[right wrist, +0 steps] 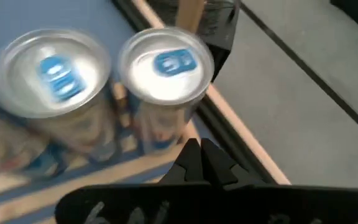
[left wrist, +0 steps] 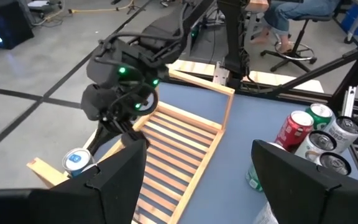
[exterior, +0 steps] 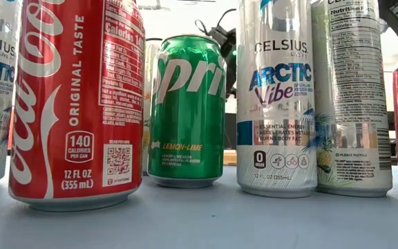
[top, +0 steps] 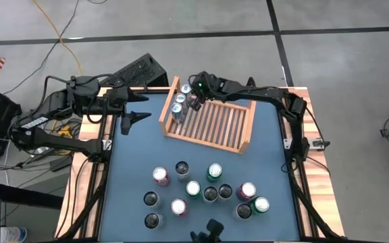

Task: Place canned beverage on shelf
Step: Adjust the blue soda cans on the shelf

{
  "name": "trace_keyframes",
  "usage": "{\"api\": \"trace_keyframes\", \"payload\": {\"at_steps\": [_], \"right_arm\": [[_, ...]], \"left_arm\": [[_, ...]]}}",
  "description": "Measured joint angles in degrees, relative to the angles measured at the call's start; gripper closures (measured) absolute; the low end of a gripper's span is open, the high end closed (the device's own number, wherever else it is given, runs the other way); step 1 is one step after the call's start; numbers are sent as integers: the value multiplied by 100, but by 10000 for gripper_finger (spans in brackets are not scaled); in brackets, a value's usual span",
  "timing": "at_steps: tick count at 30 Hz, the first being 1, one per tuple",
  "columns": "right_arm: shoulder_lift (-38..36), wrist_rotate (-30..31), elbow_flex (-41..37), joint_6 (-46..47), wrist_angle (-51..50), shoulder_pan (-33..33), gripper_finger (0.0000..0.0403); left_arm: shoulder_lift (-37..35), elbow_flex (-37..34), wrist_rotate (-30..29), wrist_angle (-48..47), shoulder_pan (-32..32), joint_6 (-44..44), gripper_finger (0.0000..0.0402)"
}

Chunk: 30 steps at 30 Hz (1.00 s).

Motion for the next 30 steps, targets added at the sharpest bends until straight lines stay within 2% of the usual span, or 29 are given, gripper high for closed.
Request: {"api": "trace_keyframes", "payload": {"at_steps": [18,30], "right_arm": [[382,-730,2,37,625,-136,403],[422,-772,17,43,529,-10,403]], "left_arm": [[-1,0,-195,-4,2,-11,123],[-1,0,-274,-7,2,94,123]]}}
